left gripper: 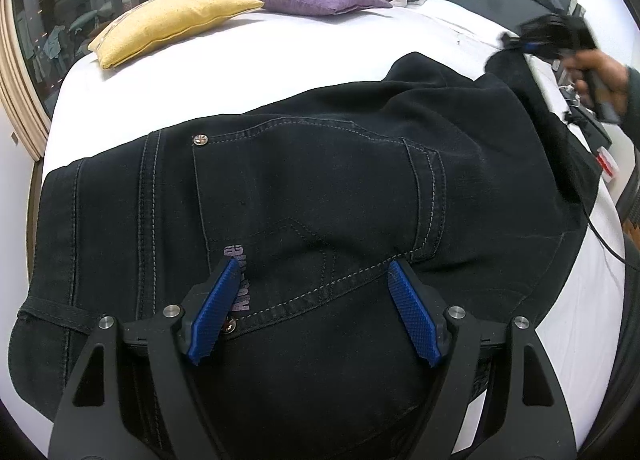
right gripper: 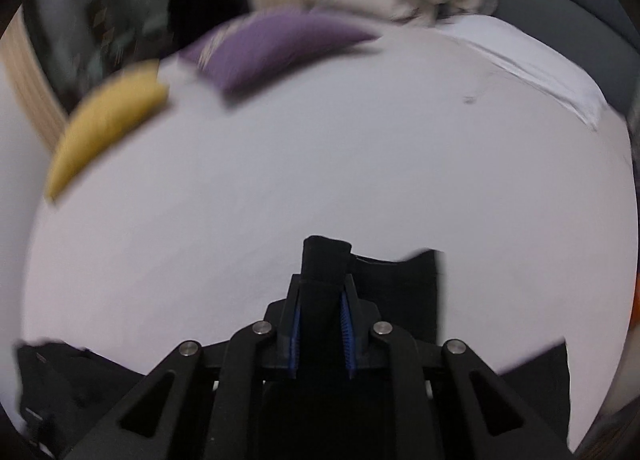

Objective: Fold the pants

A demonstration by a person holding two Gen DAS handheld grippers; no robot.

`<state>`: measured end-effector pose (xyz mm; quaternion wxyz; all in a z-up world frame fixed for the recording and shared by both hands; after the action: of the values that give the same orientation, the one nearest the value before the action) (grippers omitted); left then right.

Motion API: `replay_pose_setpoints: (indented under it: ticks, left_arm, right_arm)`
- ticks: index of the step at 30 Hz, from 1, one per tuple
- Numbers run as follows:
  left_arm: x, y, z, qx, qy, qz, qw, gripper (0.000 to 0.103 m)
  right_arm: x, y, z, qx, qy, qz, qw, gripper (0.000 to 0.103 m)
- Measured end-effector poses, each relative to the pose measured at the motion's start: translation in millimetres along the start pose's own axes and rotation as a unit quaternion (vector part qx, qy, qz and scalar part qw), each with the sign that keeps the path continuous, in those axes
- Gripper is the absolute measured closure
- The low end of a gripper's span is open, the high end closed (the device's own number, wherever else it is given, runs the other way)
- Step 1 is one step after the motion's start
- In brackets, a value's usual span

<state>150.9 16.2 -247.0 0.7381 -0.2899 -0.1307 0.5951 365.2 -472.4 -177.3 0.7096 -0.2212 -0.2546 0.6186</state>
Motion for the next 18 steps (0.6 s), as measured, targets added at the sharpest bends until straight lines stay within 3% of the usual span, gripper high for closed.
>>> replay_pose_setpoints:
  ticks: [5, 9, 13, 18]
  left_arm:
    - [-3.6, -0.8, -1.4, 0.004, -0.011, 0.005, 0.9999, 0.026]
    - [-7.9, -0.8, -3.9, 0.01, -0.024, 0.004, 0.9996, 0.02]
    - [-13.1, -2.5, -6.6, 0.023, -0.044, 0.001, 0.9988, 0.017]
    - [-15.8, -4.0, -9.0, 0.032, -0.055, 0.008, 0.9979, 0.015]
  right_arm:
    - [-83.1, 46.0, 66.3, -0.066, -0.002, -0.115, 0.991, 0.085]
    - [-141.8, 105.1, 90.8, -0.079, 0.003, -0.2, 0.977, 0.085]
    - [-171.7, 152.4, 84.8, -0.07, -0.012, -0.264, 0.962, 0.085]
    - [-181.6, 177.5, 82.9, -0.077, -0.022, -0.29, 0.954, 0.085]
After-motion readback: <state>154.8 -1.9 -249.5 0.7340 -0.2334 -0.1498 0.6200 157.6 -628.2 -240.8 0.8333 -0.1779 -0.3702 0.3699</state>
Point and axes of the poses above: each gripper's, at about its wrist camera, not at the fingertips, and z roughly against the way its jaws point, x to its left, y to its underside, the point moved 10 cm from there along -z, roughly the way its jaws point, and after that the axes turned 12 degrees about z, right-handed, at the moved point
